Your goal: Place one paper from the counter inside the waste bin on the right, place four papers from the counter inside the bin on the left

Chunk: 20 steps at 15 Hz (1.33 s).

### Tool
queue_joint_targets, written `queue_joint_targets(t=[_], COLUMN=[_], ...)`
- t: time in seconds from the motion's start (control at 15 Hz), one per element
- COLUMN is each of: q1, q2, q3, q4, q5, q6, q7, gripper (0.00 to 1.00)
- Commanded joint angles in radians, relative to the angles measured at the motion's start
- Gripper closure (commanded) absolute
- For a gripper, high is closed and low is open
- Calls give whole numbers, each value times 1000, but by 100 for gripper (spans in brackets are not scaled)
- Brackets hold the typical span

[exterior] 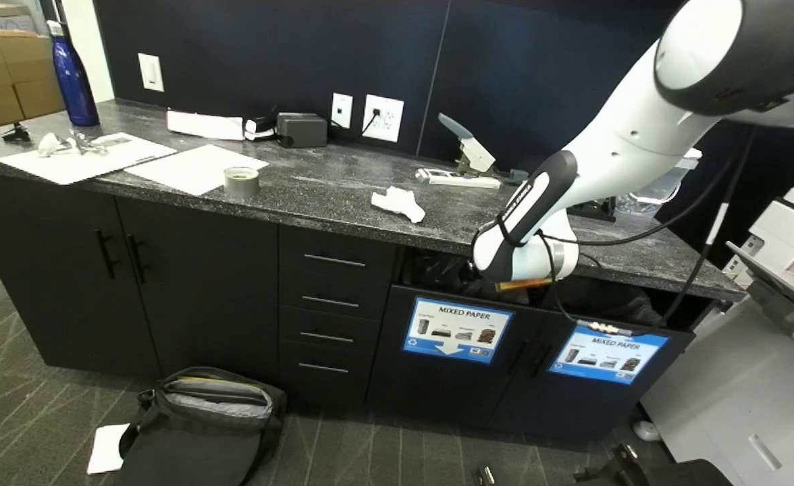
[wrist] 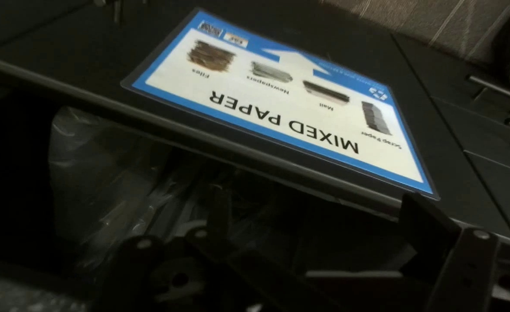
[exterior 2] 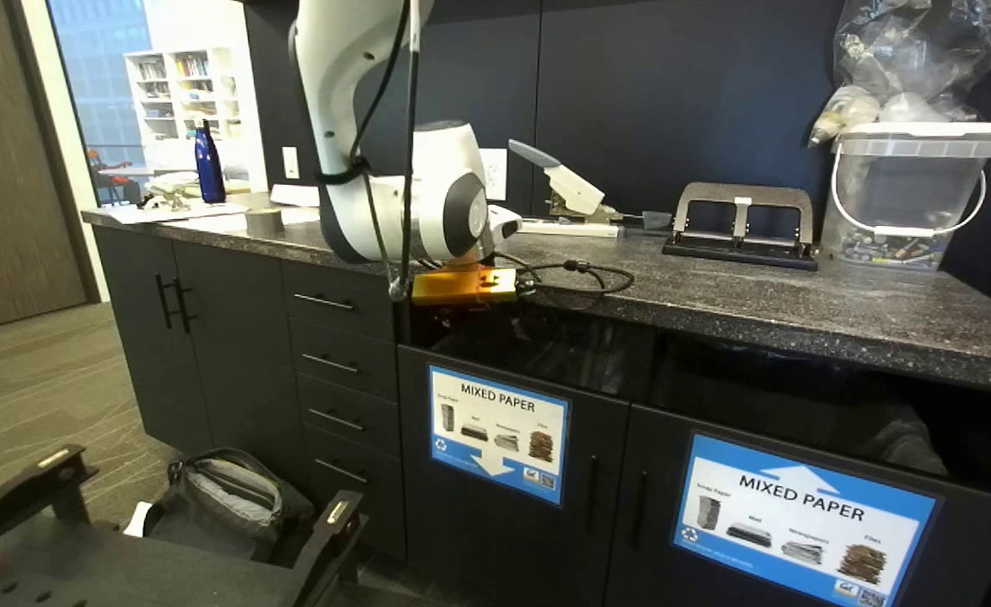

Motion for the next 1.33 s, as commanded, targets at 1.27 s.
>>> queue_joint_targets(t=[1.27], q1=[-77], q2=[-95], q3=[286], q4=[200], q5=[1], q6=[-101], q7=[-135], gripper=[0])
